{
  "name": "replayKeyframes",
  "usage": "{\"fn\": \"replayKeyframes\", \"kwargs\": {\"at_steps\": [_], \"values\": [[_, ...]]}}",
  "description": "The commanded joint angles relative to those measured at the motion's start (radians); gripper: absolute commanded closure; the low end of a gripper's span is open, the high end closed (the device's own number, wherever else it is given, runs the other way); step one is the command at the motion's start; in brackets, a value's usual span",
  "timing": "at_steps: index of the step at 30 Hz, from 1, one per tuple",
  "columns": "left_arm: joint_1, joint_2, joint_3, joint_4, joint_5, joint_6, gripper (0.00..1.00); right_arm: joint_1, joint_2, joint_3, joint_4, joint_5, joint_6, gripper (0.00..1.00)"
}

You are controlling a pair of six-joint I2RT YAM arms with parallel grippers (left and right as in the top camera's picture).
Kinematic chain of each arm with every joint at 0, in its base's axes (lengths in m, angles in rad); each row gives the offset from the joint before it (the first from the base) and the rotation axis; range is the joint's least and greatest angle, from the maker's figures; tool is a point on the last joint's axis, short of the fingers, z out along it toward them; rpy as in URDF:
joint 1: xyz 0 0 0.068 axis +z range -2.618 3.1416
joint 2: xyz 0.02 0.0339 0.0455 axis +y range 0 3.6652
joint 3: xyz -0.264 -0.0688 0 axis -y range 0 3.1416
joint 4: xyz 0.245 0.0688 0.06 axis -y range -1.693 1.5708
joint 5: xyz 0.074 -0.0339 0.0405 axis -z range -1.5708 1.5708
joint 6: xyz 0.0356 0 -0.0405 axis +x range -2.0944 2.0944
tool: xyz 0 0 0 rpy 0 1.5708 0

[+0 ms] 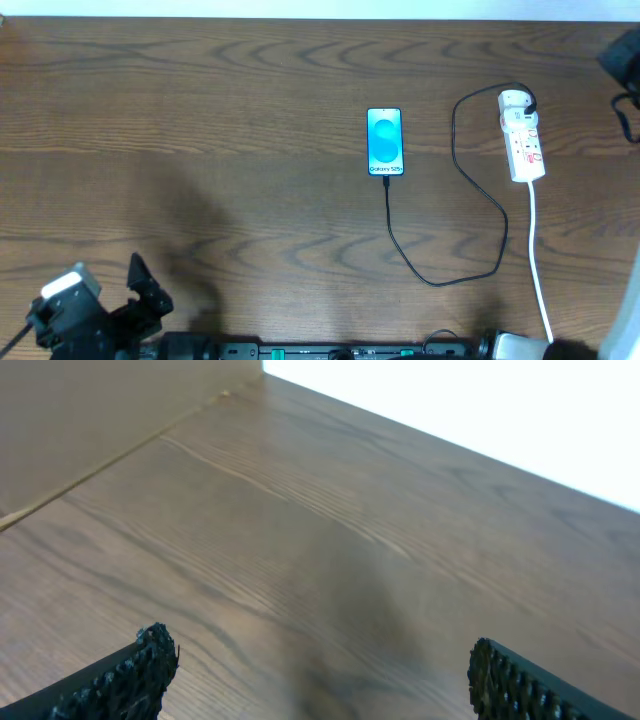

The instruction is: Plug charger to phone and switch on socket

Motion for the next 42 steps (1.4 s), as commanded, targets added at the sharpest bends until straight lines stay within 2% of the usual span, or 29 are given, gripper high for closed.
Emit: {"fn": "replayKeyframes", "kwargs": {"at_steps": [1,9,15,20,26,36,42], "values": [[0.053,-0.059,0.000,-0.003,-0.006,-0.001,0.05,0.000,-0.112,0.003,0.040,-0.025,0.010,0.99],[0.074,-0.130,0.000,-0.006,-0.006,-0.001,0.05,0.000,-0.261,0.003,-0.006,-0.069,0.000,0.99],[0.074,-0.140,0.000,-0.022,-0.006,-0.002,0.05,0.000,-0.309,-0.002,-0.025,-0.223,0.000,0.99],[0.074,-0.176,0.000,-0.092,-0.006,-0.001,0.05,0.000,-0.323,-0.007,-0.036,-0.319,0.000,0.99],[0.074,-0.248,0.000,-0.140,-0.006,-0.002,0.05,0.000,-0.323,-0.008,-0.040,-0.326,0.000,0.99],[0.075,-0.247,0.004,-0.142,-0.006,-0.002,0.05,0.014,-0.323,-0.008,-0.045,-0.327,0.000,0.99],[0.074,-0.247,0.004,-0.141,-0.006,-0.002,0.05,0.071,-0.323,-0.008,-0.031,-0.322,-0.056,0.98]]}}
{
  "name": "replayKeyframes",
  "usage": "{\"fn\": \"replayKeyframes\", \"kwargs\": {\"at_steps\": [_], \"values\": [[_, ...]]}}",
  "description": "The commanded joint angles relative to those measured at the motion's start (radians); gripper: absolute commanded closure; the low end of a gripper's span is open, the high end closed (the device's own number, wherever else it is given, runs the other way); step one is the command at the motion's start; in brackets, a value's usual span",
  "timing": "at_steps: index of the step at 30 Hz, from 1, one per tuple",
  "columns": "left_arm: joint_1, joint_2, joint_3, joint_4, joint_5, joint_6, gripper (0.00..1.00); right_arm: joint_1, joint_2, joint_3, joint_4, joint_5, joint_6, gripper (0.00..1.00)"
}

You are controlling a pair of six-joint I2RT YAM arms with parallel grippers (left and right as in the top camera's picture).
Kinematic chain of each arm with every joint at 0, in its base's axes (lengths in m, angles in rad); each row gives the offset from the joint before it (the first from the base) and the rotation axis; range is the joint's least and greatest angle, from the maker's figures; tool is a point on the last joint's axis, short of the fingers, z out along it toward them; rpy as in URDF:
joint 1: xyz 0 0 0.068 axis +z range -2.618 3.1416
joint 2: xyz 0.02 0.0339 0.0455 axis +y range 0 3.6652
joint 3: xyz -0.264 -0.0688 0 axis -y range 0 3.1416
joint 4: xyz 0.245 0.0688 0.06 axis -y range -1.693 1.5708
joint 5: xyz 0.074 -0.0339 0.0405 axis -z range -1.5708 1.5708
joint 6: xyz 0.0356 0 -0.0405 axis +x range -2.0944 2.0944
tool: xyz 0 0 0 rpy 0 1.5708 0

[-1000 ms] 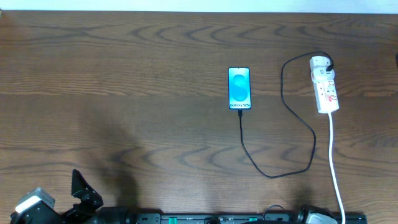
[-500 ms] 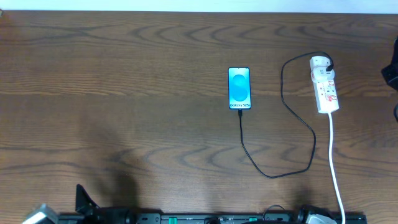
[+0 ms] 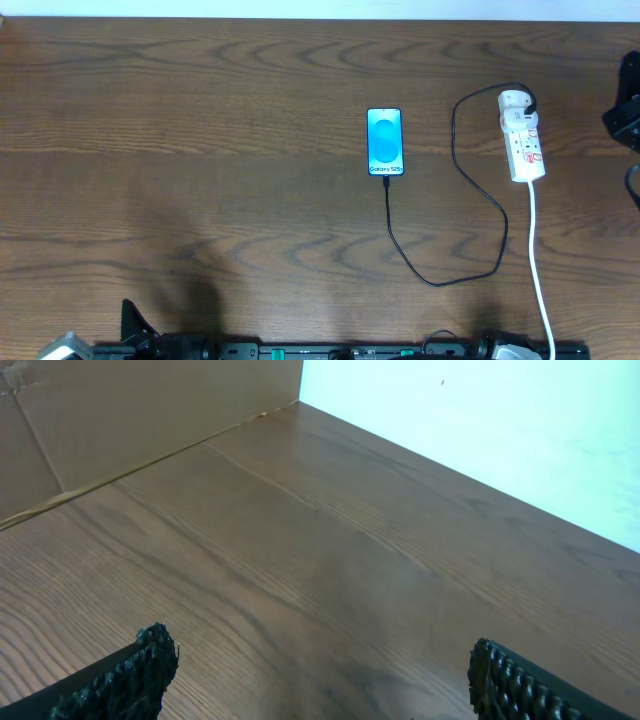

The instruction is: Plug charger to phone and switch on socket

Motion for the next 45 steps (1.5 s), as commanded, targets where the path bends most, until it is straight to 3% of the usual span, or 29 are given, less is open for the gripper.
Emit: {"fn": "replayKeyframes", "kwargs": {"at_steps": [1,12,23,34,45], "values": [[0.005,-0.004,0.004,-0.003,-0.006,-0.002,0.05,0.029,-0.006,-0.006,0.008,-0.003,-0.053,0.98],[0.005,-0.004,-0.071,0.311,0.158,-0.003,0.05,0.033,-0.024,-0.006,0.006,0.018,-0.076,0.95],[0.005,-0.004,-0.370,0.565,0.281,-0.010,0.05,0.033,-0.080,-0.006,-0.002,0.090,-0.076,0.94],[0.005,-0.004,-0.632,0.876,0.285,-0.071,0.05,0.066,-0.155,-0.006,-0.009,0.090,-0.100,0.94],[0.005,-0.004,-0.780,1.050,0.288,-0.071,0.05,0.071,-0.209,-0.006,-0.010,0.093,-0.105,0.94]]}}
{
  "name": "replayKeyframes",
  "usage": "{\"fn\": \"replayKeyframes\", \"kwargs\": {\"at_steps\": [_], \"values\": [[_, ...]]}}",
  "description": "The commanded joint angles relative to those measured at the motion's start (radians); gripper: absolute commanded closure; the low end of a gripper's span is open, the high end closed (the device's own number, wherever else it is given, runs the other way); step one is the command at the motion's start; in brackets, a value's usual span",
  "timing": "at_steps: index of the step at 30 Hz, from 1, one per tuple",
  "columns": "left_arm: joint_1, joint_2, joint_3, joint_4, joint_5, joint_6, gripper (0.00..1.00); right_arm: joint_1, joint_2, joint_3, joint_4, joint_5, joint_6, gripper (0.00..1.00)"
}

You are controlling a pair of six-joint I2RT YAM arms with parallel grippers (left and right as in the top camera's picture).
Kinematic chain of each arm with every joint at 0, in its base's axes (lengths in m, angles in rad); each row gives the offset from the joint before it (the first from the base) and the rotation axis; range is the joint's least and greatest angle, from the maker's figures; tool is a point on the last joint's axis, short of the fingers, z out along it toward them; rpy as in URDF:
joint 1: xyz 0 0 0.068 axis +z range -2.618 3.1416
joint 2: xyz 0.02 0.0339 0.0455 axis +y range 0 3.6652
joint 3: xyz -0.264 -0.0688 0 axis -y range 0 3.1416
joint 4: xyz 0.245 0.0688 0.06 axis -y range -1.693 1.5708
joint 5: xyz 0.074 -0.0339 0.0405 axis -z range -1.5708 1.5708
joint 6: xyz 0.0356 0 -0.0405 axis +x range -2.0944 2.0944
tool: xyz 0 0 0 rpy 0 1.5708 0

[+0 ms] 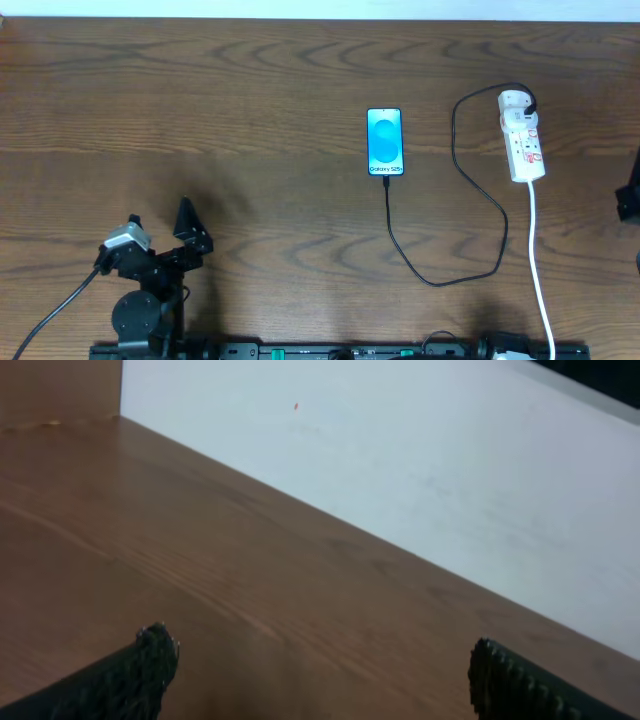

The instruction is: Plug charger to phone and switch on socket

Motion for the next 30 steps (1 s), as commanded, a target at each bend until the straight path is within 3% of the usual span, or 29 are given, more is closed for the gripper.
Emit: {"fn": "replayKeyframes", "kwargs": {"at_steps": [1,19,30], "values": [[0.005,-0.004,-0.036,0.048,0.006,-0.002,0.05,0.009,-0.014,-0.005,-0.001,0.005,-0.018,0.93],[0.005,-0.004,-0.231,0.255,0.042,-0.046,0.05,0.009,-0.020,-0.005,-0.001,0.005,-0.018,0.91],[0.005,-0.003,-0.230,0.169,0.022,-0.018,0.05,0.009,-0.020,-0.005,-0.001,0.000,-0.018,0.91]]}}
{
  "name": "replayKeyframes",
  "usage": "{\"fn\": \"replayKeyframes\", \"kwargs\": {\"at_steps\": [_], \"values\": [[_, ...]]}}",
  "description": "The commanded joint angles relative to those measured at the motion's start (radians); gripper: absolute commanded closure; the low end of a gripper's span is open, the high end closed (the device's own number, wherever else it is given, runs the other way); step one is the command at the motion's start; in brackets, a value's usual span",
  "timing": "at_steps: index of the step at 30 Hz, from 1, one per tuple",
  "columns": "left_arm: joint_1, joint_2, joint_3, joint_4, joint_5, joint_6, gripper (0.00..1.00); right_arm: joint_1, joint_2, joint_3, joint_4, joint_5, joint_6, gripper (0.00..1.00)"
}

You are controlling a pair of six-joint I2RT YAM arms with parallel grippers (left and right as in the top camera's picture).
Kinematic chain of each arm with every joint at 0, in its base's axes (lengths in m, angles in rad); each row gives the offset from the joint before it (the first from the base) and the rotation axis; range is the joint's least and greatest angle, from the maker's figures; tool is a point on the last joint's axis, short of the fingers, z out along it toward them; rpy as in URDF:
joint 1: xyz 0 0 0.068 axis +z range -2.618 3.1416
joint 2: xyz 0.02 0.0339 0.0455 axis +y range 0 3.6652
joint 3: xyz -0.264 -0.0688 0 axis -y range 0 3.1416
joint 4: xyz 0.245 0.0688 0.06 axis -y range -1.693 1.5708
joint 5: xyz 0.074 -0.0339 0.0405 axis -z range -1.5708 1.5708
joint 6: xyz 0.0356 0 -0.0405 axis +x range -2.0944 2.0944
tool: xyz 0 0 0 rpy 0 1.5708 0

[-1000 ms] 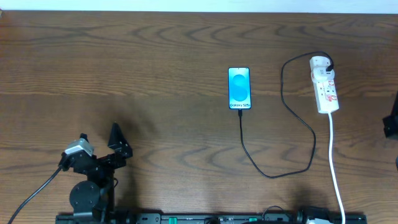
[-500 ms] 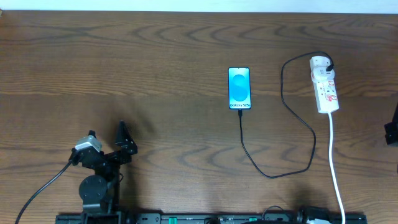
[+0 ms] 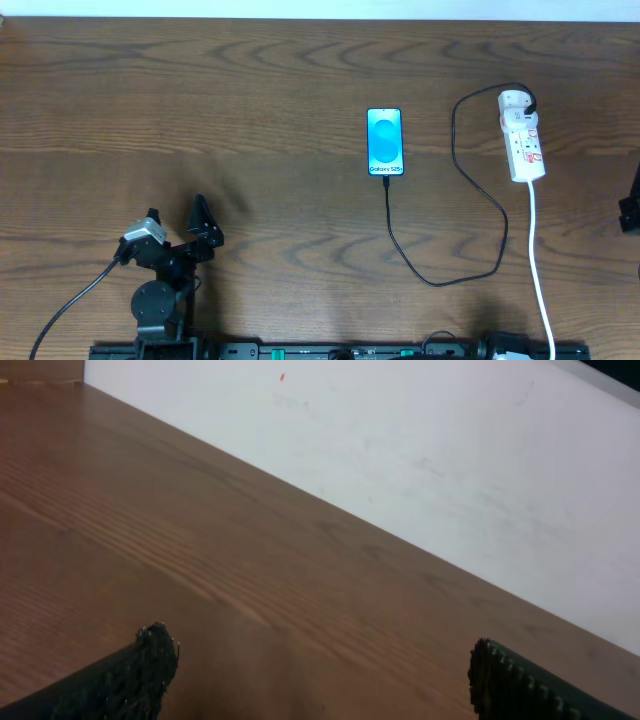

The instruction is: Plug charger to phone and switch on socket

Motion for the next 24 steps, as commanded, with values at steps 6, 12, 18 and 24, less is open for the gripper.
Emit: {"fn": "replayKeyframes", "kwargs": {"at_steps": [6,12,18,24], "values": [[0.005,0.026,-0.008,-0.063,-0.024,0.024,0.05,0.009,-0.005,-0.005,-0.001,0.000,-0.017,0.90],[0.005,0.037,-0.008,-0.063,-0.024,0.024,0.05,0.009,-0.005,-0.005,0.000,0.000,-0.017,0.89],[0.005,0.037,-0.008,-0.063,-0.024,0.024,0.05,0.009,-0.005,-0.005,-0.002,0.000,-0.017,0.89],[0.003,0.007,-0.008,-0.063,-0.025,0.024,0.05,0.009,-0.005,-0.005,-0.003,0.000,-0.017,0.89]]}}
